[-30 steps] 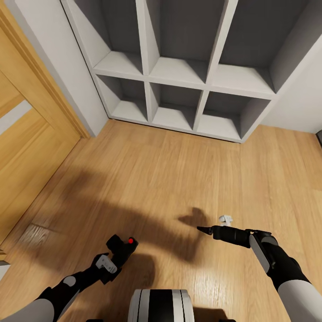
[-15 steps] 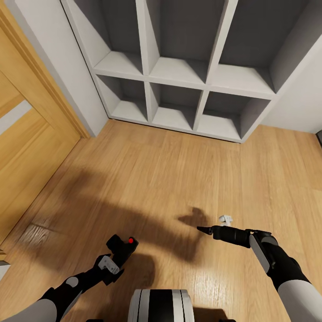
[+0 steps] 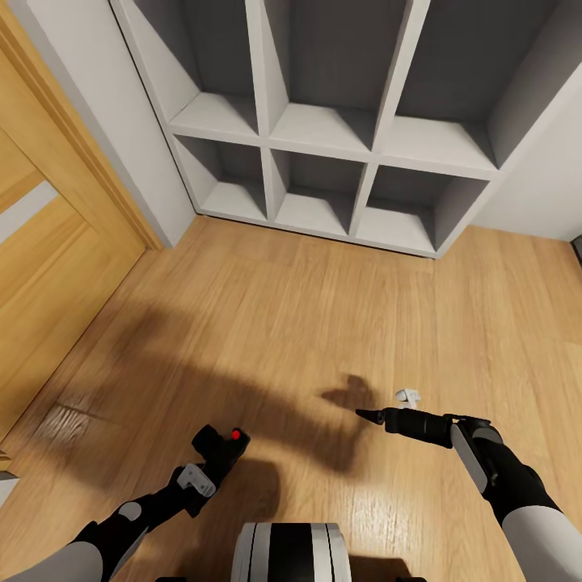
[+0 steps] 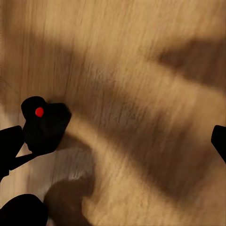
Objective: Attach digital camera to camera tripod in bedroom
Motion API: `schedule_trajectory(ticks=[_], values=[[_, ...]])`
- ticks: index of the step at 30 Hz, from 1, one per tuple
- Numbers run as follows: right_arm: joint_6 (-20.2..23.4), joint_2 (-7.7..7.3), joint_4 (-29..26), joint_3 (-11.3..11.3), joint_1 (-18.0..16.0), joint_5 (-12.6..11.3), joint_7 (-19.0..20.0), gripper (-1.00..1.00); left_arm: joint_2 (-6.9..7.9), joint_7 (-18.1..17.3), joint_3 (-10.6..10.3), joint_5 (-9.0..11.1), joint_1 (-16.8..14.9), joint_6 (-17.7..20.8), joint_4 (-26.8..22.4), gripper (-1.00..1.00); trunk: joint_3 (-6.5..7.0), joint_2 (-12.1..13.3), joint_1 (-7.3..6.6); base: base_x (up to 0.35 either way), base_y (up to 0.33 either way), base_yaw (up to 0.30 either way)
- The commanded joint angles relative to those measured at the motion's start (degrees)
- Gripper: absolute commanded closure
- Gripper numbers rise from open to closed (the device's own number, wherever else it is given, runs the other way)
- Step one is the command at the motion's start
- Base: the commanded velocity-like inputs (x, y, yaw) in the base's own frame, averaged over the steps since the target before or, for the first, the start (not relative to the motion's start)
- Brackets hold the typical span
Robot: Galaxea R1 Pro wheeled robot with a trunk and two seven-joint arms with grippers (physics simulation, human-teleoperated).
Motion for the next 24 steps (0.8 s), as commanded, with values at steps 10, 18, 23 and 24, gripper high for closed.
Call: schedule_trajectory(ticks=[10, 18, 23, 24], values=[[0.38, -0.07, -0.01, -0.11, -0.02, -0.33, 0.22, -1.0, -0.66, 0.03, -0.01, 0.25, -0.01, -0.2, -2.42, 1.0, -0.03, -0.01, 0.0, 0.0, 0.0, 0.0], [0.71, -0.13, -0.59, -0.27, -0.02, -0.48, 0.24, -1.0, -11.9, 0.05, 0.41, 8.71, 0.52, 51.9, -56.36, 1.0, -0.03, -0.01, 0.0, 0.0, 0.0, 0.0], [1.12, -0.24, -1.01, -0.27, -0.02, -0.53, 0.72, -1.0, -16.78, 1.35, 0.42, 9.55, 0.81, 53.99, -57.98, 1.0, -0.03, -0.01, 0.0, 0.0, 0.0, 0.0], [1.14, -0.28, -1.03, -0.25, -0.02, -0.53, 1.02, -1.0, -17.08, 1.91, 0.42, 10.41, 0.83, 54.08, -57.93, 1.0, -0.03, -0.01, 0.0, 0.0, 0.0, 0.0]])
